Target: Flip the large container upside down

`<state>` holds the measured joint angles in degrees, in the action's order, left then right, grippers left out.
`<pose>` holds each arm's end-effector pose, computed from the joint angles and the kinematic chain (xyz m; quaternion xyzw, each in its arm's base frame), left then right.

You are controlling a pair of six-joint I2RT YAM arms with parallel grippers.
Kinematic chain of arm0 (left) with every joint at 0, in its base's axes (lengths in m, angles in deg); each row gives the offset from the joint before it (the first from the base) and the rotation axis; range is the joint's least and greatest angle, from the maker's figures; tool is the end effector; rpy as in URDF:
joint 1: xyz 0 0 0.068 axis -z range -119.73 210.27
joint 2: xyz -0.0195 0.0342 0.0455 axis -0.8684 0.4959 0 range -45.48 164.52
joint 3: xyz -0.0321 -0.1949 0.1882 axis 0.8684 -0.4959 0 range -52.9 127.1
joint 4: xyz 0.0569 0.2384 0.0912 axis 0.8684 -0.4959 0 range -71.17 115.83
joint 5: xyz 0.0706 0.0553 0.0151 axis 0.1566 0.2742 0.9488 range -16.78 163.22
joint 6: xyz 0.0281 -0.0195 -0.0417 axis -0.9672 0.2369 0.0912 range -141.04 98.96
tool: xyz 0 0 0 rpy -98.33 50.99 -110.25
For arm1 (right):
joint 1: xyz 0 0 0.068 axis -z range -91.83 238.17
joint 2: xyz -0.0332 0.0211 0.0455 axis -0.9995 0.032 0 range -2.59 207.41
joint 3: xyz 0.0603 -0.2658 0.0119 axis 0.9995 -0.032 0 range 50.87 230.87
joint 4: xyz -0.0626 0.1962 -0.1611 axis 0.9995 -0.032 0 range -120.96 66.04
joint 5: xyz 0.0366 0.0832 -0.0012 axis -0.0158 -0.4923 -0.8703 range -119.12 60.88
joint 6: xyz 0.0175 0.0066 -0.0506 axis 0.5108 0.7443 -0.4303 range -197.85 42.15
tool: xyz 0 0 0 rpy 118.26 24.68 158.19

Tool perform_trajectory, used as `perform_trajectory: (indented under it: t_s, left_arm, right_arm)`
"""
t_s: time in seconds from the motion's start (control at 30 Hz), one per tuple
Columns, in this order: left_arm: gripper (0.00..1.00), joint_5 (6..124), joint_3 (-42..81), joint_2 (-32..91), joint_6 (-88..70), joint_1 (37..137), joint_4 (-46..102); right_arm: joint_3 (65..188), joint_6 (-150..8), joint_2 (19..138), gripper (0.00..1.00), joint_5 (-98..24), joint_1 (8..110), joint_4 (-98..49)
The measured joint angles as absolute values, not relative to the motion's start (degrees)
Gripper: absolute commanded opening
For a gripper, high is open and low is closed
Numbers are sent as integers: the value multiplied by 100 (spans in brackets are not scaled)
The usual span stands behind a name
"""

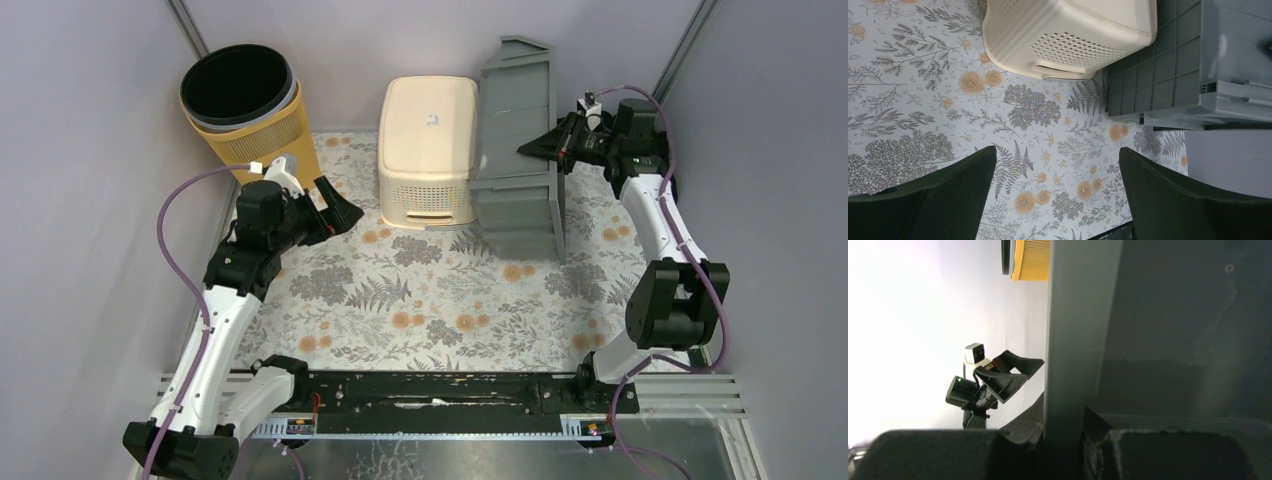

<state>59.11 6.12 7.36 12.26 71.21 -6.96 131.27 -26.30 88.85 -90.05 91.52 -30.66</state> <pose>0.1896 -0.0454 0.3614 -0.1004 0.8409 -0.2931 0.4437 0.3667 0.0097 0.3616 0.0557 0.7556 0.5813 0.2967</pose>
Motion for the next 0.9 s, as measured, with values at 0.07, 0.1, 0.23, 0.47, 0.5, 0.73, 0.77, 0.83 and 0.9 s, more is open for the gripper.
perform_trajectory:
  t_s: [0.07,0.1,0.23,0.47,0.5,0.73,0.77,0.83,0.9]
  left_arm:
    - [100,5911,612,736,1248,7121,-696]
    - [100,5911,612,736,1252,7121,-696]
    - [100,5911,612,734,1274,7121,-696]
    - [100,5929,612,669,1276,7121,-716]
    - [100,5931,612,658,1274,7121,-718]
    - [100,5966,617,644,1274,7121,-722]
    - [100,5973,619,644,1274,7121,-727]
    - [100,5983,623,644,1274,7121,-729]
    - [100,6014,641,644,1274,7121,-749]
  right_arm:
    - [13127,-2529,8954,0,-9081,9069,-2897]
    - [13125,-2470,8998,0,-9110,9023,-2799]
    - [13035,-2025,9177,0,-9173,8864,-2128]
    - [12769,-460,9776,0,-9215,8496,-4]
    - [12769,-243,9897,0,-9217,8411,283]
    - [12896,764,10530,0,-9221,7790,1671]
    - [12933,893,10624,0,-9217,7694,1852]
    - [12955,1088,10745,0,-9180,7563,2138]
    - [12963,1243,10806,0,-9123,7495,2368]
